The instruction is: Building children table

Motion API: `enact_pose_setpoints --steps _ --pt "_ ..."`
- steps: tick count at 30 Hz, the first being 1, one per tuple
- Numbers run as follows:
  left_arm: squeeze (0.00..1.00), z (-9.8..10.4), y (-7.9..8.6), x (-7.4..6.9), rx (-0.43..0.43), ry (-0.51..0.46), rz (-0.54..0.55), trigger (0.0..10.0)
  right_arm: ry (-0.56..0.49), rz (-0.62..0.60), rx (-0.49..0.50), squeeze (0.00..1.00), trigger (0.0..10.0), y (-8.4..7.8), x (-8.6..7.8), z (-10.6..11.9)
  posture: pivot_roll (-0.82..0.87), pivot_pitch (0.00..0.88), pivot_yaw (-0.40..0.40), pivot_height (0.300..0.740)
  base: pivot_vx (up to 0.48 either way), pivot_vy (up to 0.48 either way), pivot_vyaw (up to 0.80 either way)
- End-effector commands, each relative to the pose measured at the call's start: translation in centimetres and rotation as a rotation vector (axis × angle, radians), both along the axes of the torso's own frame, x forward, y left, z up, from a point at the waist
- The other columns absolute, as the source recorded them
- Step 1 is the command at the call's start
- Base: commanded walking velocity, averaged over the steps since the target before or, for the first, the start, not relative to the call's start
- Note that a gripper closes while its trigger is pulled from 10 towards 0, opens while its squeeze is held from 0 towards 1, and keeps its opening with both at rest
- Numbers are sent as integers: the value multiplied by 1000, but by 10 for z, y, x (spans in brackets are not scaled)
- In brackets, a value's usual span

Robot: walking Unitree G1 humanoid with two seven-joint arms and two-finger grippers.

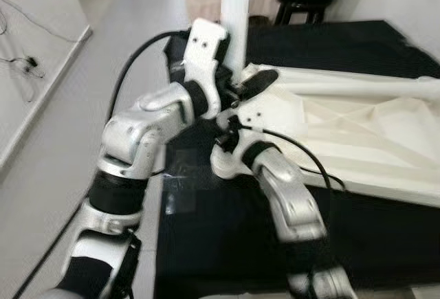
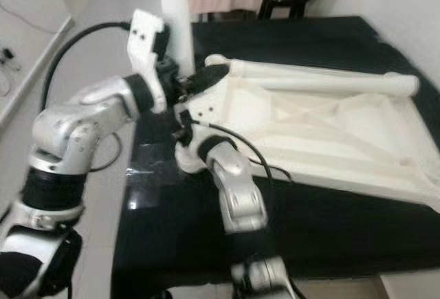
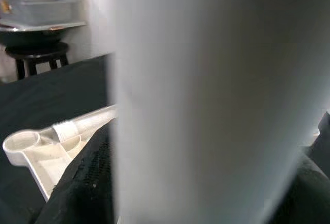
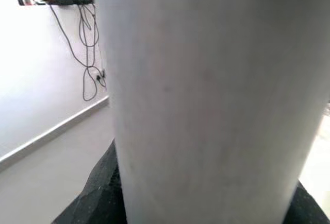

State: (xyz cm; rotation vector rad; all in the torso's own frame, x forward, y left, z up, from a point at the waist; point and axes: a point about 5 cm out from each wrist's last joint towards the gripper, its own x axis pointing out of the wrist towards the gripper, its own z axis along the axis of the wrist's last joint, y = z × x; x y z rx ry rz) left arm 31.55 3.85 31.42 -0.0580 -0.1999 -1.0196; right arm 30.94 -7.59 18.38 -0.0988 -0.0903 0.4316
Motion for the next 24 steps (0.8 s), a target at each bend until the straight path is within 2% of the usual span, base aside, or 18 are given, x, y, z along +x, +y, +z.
enact_pose_setpoints --steps 1,4,8,9,12,13,14,18,23,24 --pt "0 -3 -4 0 25 0 -12 10000 145 -23 -47 0 0 -1 -3 -33 10 126 49 740 0 0 0" --pt "0 -4 -4 0 34 -3 -7 10000 107 -32 -10 0 0 -2 9 -24 9 115 53 740 0 0 0" --pt "0 -4 -3 2 37 -3 7 10000 99 -55 -6 0 0 0 9 -20 16 113 49 740 0 0 0" --pt "0 -4 -2 2 37 -6 11 0 94 -56 -6 0 0 1 8 -18 20 109 50 740 0 0 0" --pt "0 -4 0 0 39 -12 6 0 96 -35 2 0 0 8 4 -12 26 105 51 740 0 0 0" --pt "0 -4 0 -1 42 -13 3 0 89 0 13 0 2863 11 3 -9 27 104 51 740 0 0 0" --pt "0 -4 0 -1 43 -13 2 0 76 33 11 0 10000 14 4 -5 27 104 51 740 0 0 0" --pt "0 -4 -1 0 49 -16 -1 0 45 148 2 0 10000 16 8 5 27 96 49 740 0 0 0" --pt "0 -4 -1 0 50 -17 -1 0 37 179 2 0 10000 16 10 8 29 94 47 740 0 0 0" --pt "0 -4 -2 0 50 -19 -2 0 13 274 -28 0 10000 12 16 14 28 90 44 740 0 0 0"
